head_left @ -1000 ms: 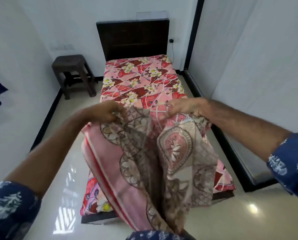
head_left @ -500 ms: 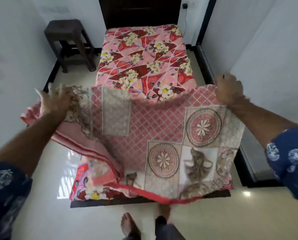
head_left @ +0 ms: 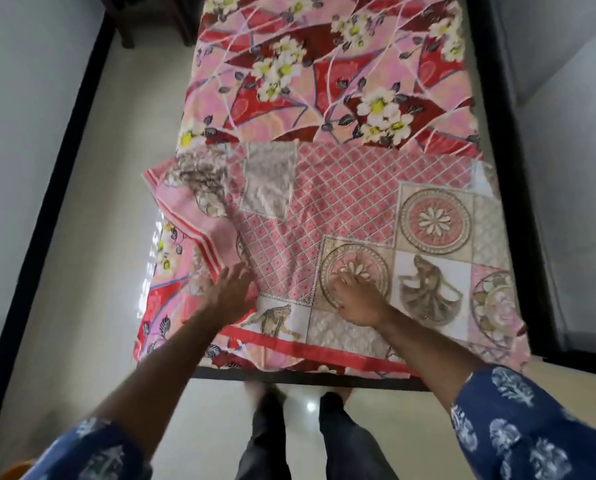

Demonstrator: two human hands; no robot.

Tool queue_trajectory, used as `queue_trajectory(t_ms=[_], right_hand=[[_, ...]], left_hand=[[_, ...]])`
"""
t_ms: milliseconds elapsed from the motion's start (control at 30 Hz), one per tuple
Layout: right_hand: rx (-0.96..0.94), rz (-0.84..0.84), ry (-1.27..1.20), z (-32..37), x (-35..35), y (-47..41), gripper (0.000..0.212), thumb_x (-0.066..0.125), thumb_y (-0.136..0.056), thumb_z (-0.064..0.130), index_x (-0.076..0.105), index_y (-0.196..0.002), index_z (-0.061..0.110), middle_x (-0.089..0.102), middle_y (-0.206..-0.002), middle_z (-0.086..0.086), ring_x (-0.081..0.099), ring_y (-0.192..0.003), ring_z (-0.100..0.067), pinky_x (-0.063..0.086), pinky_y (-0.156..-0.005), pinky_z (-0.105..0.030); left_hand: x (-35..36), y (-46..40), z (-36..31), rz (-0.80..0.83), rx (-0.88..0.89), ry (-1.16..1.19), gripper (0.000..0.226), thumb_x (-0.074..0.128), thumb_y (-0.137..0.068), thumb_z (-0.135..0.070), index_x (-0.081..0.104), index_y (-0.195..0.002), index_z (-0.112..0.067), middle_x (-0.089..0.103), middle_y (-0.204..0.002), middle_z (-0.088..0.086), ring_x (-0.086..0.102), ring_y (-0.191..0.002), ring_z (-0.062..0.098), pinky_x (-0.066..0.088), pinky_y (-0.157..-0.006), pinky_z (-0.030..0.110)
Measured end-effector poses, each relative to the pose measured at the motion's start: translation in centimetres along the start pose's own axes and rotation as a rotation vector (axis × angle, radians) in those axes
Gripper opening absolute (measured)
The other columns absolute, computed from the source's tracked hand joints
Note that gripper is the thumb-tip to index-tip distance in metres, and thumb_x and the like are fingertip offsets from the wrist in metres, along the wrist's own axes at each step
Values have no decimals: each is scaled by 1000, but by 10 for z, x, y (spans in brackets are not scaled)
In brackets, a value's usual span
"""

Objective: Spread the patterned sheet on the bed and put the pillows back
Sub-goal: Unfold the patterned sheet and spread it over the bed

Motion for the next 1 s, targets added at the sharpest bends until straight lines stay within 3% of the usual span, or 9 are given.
queue_trajectory(t_ms=[133,233,400,500,667,767,867,933,1000], right_hand=[[-88,-101,-26,26,47,-33,69,62,-90,17,35,-154,18,26,-160,-9,24,-147,-34,29,-116,-50],[-165,-300,2,62,69,-57,58,65,-87,25,48,-142,20,44,-139,-7,41,-128,-31,40,-105,-53],[-221,-343,-281,141,71,-98,73,71,-89,34,37,-150,13,54,-131,-9,52,-119,-26,44,-101,-37],[-39,-358,-614,181,65,-122,86,80,-83,37,32,-149,10,55,-129,-8,61,-109,-20,57,-86,-32],[215,-397,-773,207,49,-133,47,72,-91,27,48,-129,14,62,-106,6,67,-87,-14,47,-54,-12],[92,-439,-877,232,31,-125,25,66,-94,22,56,-117,23,67,-92,10,68,-76,-4,57,-62,-24],[-142,-401,-909,279,16,-116,28,70,-91,20,60,-117,19,70,-90,6,68,-75,3,53,-67,-16],[-301,-169,-1002,312,10,-121,43,72,-91,18,56,-131,17,70,-103,6,68,-92,5,51,-84,-14],[-406,48,-1154,340,9,-133,57,71,-88,14,49,-140,18,68,-117,-1,68,-109,-13,52,-103,-34]], left_hand=[[70,-12,22,-215,-344,404,104,74,-84,-50,9,-159,-17,3,-168,14,8,-153,40,7,-119,58],[99,-16,44,-369,-588,721,115,84,-70,-52,18,-153,-10,36,-154,18,35,-142,39,32,-117,57],[117,-24,70,-352,-438,1268,63,84,-82,-19,40,-127,-18,70,-106,-2,72,-78,0,61,-68,25],[111,-27,81,-252,-385,1525,53,75,-88,-7,42,-128,-14,71,-96,1,73,-69,6,59,-59,25],[92,-20,98,-94,-164,1567,3,66,-96,-9,64,-95,-12,67,-82,0,66,-68,7,54,-58,18],[84,-10,112,-144,-127,1687,31,63,-100,-30,54,-108,-1,60,-87,5,63,-65,5,52,-57,19],[77,7,142,-180,-143,1927,54,56,-97,-49,58,-111,3,63,-85,11,66,-65,11,55,-57,23],[73,23,171,-223,-111,2012,59,51,-98,-50,63,-119,4,72,-102,22,74,-87,29,62,-75,38],[71,35,213,-376,-98,2045,40,55,-101,-31,62,-124,1,71,-112,27,72,-98,40,60,-87,50]])
Point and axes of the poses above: each hand's wrist, its own y-axis away from the middle knuckle, its own x-axis out of the palm, z = x × y, the point moved 2 cm from there along -y, towards the middle knuckle
